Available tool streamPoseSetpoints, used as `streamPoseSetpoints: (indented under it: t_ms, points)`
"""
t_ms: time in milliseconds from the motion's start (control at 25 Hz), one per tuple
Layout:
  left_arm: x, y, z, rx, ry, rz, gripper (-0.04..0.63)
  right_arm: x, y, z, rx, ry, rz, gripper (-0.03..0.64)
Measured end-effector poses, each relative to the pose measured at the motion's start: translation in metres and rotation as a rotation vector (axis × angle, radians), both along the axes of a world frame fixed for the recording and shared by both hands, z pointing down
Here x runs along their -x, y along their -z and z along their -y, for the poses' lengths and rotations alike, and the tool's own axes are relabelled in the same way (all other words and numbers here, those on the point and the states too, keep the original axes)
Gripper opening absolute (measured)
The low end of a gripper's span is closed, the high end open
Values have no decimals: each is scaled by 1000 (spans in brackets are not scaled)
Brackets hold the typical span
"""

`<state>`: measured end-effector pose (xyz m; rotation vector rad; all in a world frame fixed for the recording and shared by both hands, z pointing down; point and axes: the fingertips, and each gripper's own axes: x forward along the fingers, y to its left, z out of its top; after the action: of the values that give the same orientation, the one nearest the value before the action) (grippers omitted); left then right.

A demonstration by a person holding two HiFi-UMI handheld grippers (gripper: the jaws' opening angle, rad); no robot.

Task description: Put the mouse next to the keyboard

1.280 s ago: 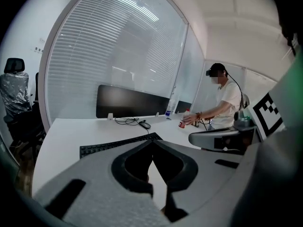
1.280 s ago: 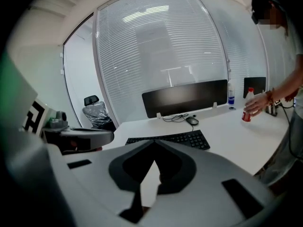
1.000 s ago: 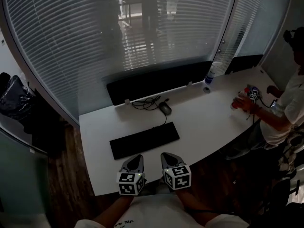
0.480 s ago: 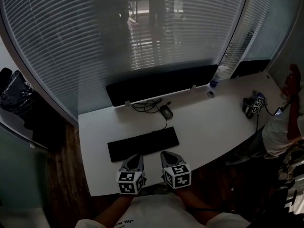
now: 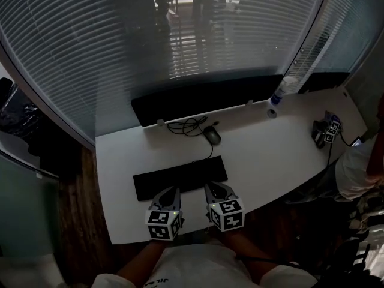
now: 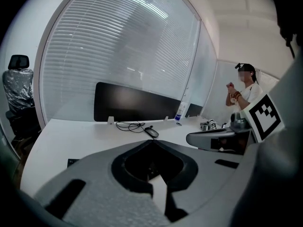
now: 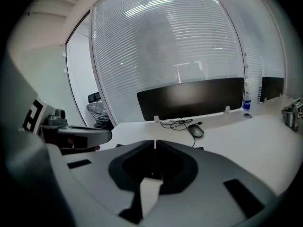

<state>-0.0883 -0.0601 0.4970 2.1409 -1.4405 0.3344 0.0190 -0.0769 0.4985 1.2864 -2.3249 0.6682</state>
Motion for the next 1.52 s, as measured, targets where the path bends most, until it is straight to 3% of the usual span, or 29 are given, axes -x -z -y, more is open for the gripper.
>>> streamPoseSetpoints:
  t_ms: [520,960,1440,1520]
  points:
    - [3,-42,70,17,28,27,5,-15,-33,75,-25,-6,-65,5]
    - [-19,-75,135,43,6,-11,5,-45,-73,148,-16,-47,-114,3]
    - [-14,-92,159,54,29,-10,5,-56,-114,208,28,-21,-129,5]
    - [-16,-93,158,53,26,-14,5,-54,-120,215,32,-4,-132,53]
